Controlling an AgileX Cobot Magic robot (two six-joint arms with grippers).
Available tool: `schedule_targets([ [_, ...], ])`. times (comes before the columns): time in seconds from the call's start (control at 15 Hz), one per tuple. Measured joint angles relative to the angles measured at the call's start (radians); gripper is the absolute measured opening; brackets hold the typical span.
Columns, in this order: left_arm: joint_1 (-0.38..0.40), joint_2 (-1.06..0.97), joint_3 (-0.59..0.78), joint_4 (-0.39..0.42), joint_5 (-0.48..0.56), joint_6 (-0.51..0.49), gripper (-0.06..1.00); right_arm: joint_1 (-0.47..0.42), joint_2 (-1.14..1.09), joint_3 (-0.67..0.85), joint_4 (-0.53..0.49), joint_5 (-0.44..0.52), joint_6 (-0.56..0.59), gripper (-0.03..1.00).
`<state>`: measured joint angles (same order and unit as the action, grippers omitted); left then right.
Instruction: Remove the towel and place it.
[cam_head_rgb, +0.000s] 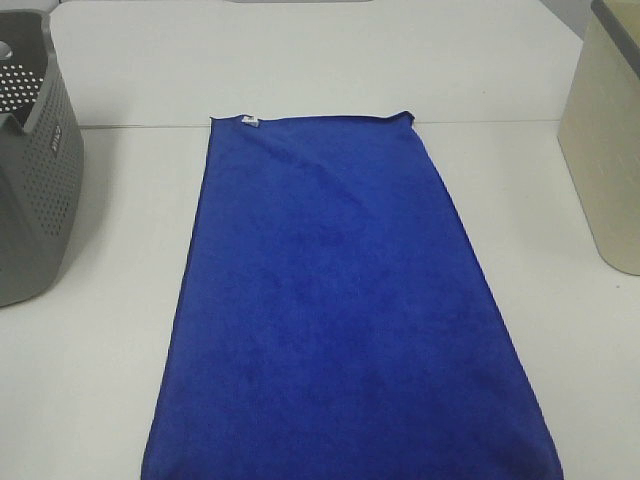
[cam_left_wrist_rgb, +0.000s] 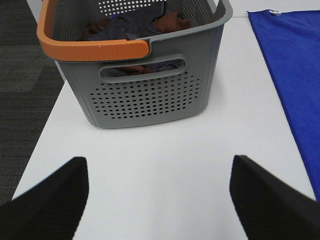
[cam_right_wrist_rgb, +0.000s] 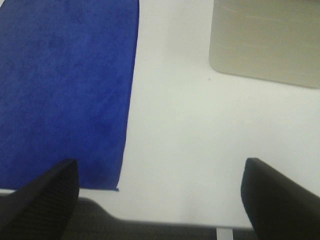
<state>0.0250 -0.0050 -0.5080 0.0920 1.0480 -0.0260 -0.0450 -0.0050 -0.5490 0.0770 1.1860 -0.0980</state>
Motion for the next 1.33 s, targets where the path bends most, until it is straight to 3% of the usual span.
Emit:
schedule_targets([
  [0.27, 0.0, 0.0, 0.0, -0.008, -0.001, 0.008, 0.72, 0.0, 0.0, 0.042, 0.009, -0.105, -0.008, 0.8],
  [1.33, 0.0, 0.0, 0.0, -0.061, -0.003, -0.015, 0.72, 0.0, 0.0, 0.047, 0.009, -0.119, -0.008, 0.79],
])
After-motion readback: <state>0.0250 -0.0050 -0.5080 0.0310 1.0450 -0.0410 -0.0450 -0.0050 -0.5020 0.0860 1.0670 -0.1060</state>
